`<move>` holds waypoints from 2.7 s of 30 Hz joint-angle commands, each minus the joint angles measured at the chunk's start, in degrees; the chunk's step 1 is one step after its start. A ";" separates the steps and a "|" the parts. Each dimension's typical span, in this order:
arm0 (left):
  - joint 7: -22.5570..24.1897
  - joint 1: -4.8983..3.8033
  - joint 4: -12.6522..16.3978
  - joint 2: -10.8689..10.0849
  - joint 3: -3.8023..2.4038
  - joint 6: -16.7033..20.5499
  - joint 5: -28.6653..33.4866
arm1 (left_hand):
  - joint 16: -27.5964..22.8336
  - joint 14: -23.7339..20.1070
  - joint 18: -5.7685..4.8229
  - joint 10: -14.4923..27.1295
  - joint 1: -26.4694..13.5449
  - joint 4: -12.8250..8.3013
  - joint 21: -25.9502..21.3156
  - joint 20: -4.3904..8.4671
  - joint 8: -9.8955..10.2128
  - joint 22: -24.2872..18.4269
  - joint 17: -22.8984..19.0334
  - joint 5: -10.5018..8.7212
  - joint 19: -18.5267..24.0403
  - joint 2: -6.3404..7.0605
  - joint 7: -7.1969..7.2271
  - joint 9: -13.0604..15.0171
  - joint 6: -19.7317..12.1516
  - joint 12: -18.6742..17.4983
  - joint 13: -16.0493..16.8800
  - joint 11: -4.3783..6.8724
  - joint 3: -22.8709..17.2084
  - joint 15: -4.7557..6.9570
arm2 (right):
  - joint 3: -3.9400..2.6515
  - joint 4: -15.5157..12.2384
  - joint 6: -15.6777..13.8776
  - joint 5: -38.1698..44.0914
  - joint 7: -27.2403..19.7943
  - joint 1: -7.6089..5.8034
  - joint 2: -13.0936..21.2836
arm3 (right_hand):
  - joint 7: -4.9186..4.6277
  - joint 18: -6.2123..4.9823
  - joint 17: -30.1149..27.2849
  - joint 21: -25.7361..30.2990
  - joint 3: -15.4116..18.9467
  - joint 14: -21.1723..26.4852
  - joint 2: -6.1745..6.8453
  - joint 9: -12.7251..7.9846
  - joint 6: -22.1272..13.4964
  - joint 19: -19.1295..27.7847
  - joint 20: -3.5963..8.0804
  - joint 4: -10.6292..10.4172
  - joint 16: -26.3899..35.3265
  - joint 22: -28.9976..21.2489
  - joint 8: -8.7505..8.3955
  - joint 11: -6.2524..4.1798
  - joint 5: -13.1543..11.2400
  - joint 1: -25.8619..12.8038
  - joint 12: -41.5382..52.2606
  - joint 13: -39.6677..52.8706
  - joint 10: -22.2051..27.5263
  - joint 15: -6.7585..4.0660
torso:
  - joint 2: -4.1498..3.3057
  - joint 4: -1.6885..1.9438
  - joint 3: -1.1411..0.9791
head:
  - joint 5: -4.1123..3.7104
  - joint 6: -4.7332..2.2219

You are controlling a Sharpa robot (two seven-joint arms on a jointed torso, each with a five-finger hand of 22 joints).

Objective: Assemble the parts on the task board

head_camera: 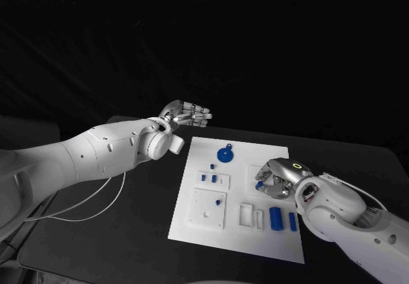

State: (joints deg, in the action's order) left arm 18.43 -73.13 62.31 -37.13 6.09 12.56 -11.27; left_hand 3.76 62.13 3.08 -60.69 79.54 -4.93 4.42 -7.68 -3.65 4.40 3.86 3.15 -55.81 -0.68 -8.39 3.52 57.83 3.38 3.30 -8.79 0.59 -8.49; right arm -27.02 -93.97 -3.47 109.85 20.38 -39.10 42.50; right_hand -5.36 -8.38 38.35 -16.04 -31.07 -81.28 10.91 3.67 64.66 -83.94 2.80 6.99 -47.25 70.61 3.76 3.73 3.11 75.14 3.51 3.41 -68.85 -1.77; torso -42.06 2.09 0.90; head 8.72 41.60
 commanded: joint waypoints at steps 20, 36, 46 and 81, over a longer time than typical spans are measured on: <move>0.04 -0.06 -0.09 0.18 -0.05 -1.03 0.28 | -0.24 -0.38 -0.06 0.29 -0.02 0.14 0.14 0.03 0.03 -0.06 -0.08 -0.32 -0.11 -0.14 -0.36 0.05 -0.08 0.12 0.07 0.06 0.30 0.04 | 0.45 2.01 2.47 3.28 0.37 0.03 -1.35 | 0.07 1.27 0.66 -1.92 -1.40 -0.45 -1.70 0.07 3.79 -2.23 1.68 0.65 0.17 0.77 -0.13 -1.47 -0.36 -0.84 -0.01 0.05 -5.34 -1.35 | 0.02 0.03 0.01 | 0.16 0.79; -0.16 -0.06 -0.11 0.15 -0.04 -1.15 0.28 | -0.23 -0.40 -0.06 0.29 -0.02 0.24 0.12 0.02 0.04 -0.07 -0.08 -0.33 -0.09 -0.19 -0.34 0.05 -0.08 0.12 0.07 0.06 0.34 0.03 | 1.30 2.69 -1.60 3.99 -0.03 0.03 -1.82 | 0.94 1.89 1.01 -6.00 -3.15 -0.94 -3.75 0.42 7.92 -2.62 2.43 1.77 0.29 2.21 0.09 -2.77 -0.37 -0.43 0.10 0.18 -9.18 -2.23 | 0.01 -0.06 -0.03 | 0.21 0.96; -0.39 -0.06 -0.22 0.13 -0.04 -1.41 0.28 | -0.23 -0.39 -0.05 0.31 0.04 0.30 0.13 0.02 0.04 -0.06 -0.07 -0.32 -0.10 -0.30 -0.35 0.05 -0.07 0.12 0.07 0.06 0.32 0.04 | 1.26 1.79 -5.83 1.06 0.49 0.03 -1.89 | 1.21 2.20 1.26 -8.73 -5.33 -1.37 -3.70 0.41 9.05 -2.51 2.76 3.26 0.78 3.60 -0.06 -3.07 -0.28 -2.15 0.09 0.22 -10.25 -2.47 | 0.04 0.00 0.00 | 0.16 0.87; -0.49 0.05 -2.52 2.48 -0.03 -0.95 0.28 | -0.23 -0.49 -0.02 0.43 0.14 0.24 0.13 -0.02 0.03 -0.06 -0.07 -0.32 -0.07 -0.27 -0.35 0.05 -0.09 0.13 0.07 0.02 0.31 0.00 | 7.20 -4.06 -3.30 -4.97 -1.21 -3.46 -8.26 | 1.19 1.68 1.33 -8.20 -4.79 -1.38 -4.76 0.45 9.05 -2.40 2.66 4.75 1.18 3.98 -0.07 -3.05 -0.23 -2.77 0.08 0.22 -10.28 -2.48 | 0.43 0.07 0.16 | 1.76 1.10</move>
State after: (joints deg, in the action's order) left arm 17.30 -73.07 59.84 -34.88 6.10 11.77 -11.27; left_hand 3.76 61.92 3.08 -60.69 79.54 -4.75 4.42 -7.68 -3.65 4.40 3.87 3.15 -55.81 -0.68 -8.39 3.51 57.83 3.38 3.30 -8.79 0.76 -8.70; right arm -19.91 -98.00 -6.34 101.41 20.77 -42.44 34.47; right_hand -4.37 -6.14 39.58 -24.61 -35.97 -82.58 6.84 3.74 73.20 -84.04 5.32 11.41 -46.26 74.55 3.41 0.61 2.73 72.41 3.52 3.57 -78.63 -3.92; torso -41.67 2.11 1.04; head 10.28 42.64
